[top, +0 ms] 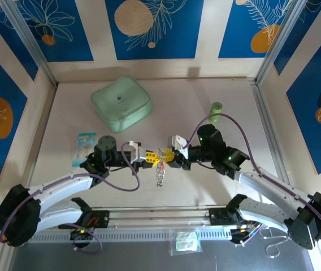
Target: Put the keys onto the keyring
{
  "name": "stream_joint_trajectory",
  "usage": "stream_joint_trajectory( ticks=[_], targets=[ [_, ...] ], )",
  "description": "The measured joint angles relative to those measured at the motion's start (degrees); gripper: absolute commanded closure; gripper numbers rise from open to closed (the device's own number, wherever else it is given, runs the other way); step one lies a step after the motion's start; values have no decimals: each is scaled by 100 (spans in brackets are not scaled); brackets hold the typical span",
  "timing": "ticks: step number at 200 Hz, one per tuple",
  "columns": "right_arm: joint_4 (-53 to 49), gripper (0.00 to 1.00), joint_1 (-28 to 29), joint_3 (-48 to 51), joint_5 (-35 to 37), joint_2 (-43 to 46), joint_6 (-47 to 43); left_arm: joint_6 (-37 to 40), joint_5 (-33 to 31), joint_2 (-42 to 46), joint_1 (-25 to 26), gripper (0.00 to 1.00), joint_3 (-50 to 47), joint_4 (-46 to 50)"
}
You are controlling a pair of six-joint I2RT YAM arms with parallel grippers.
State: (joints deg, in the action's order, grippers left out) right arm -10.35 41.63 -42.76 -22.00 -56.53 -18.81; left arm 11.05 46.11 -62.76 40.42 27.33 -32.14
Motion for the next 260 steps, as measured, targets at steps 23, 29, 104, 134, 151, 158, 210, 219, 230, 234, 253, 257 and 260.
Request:
stream_joint_trajectory(
  ticks=[23,29,104,134,151,158,210,219,230,234,253,257,260],
  targets=[
    [-7,77,0,-4,-66,-17,-13,0,2,0,0,100,0,0],
    [-31,76,0,-20,-81,-33,-20,0,4,0,0,100,0,2],
    [-87,76,4,-52,-197,-109,-22,0,20,0,24,100,-11,0],
    [-107,79,13,-52,-201,-114,-22,0,20,0,26,100,-11,2],
    [-101,82,37,-52,-203,-142,-24,0,24,0,26,100,-11,0],
    [-98,83,46,-52,-205,-168,-28,0,26,0,26,100,-11,0],
    [-168,100,81,-66,-177,-262,-125,-24,0,-26,20,99,-72,7],
    [-210,100,90,-83,-133,-260,-151,-13,-17,-24,22,87,-72,37],
    [-293,100,118,-129,-44,-262,-197,28,-46,4,24,80,-57,153],
    [-350,100,127,-153,-17,-262,-232,94,-63,24,31,80,-46,214],
    [-748,100,164,-367,155,-297,-424,330,-188,136,59,79,114,734],
    [-826,100,173,-422,195,-313,-459,398,-225,155,63,79,166,870],
    [-898,100,186,-479,219,-334,-507,452,-247,166,66,79,203,951]
  ],
)
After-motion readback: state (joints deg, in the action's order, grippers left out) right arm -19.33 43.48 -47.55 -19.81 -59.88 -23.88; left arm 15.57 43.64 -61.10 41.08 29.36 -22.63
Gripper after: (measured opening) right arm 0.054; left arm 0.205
